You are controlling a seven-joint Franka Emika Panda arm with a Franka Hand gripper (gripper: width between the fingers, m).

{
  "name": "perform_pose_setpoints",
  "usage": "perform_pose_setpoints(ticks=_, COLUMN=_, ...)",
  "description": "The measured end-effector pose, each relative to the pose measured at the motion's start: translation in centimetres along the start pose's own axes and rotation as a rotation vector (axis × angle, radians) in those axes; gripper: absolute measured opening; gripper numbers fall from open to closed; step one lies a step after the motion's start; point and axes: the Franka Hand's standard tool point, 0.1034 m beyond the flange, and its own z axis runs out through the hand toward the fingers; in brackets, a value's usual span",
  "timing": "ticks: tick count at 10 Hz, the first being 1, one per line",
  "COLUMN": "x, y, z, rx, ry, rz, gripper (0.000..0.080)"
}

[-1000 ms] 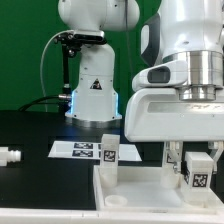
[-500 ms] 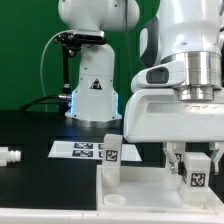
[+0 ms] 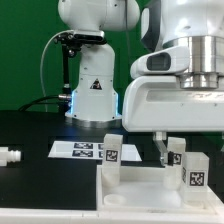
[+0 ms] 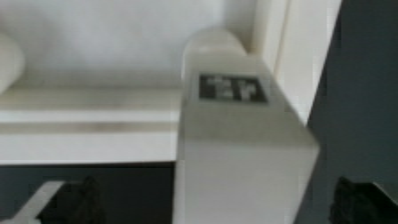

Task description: Assemble square table

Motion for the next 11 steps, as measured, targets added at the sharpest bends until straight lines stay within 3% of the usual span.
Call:
perform_pose_setpoints(ticks=2, x=-0.4, y=0.6, z=0.3, rx=0.001, ry=-0.17, rz=0.017, gripper=0.0649)
perform_pose_setpoints(ticks=4, x=-0.2, y=0.9, z=0.5, rx=0.006, ry=-0.26, rz=0.111, gripper=0.0649)
perform_pose_setpoints(ticks=8, x=-0.9, y=-1.6, z=1.6, rx=0.025, ry=-0.219, rz=0.175, gripper=0.0649)
perform_pose_setpoints(ticks=9, x=-1.0, y=-1.6, z=1.7, rx=0.024, ry=-0.22, rz=0.181, gripper=0.0649)
perform_pose_setpoints(ticks=11, x=-1.0, y=-1.5, z=1.7, rx=0.02, ry=-0.219, rz=0.199, gripper=0.0416)
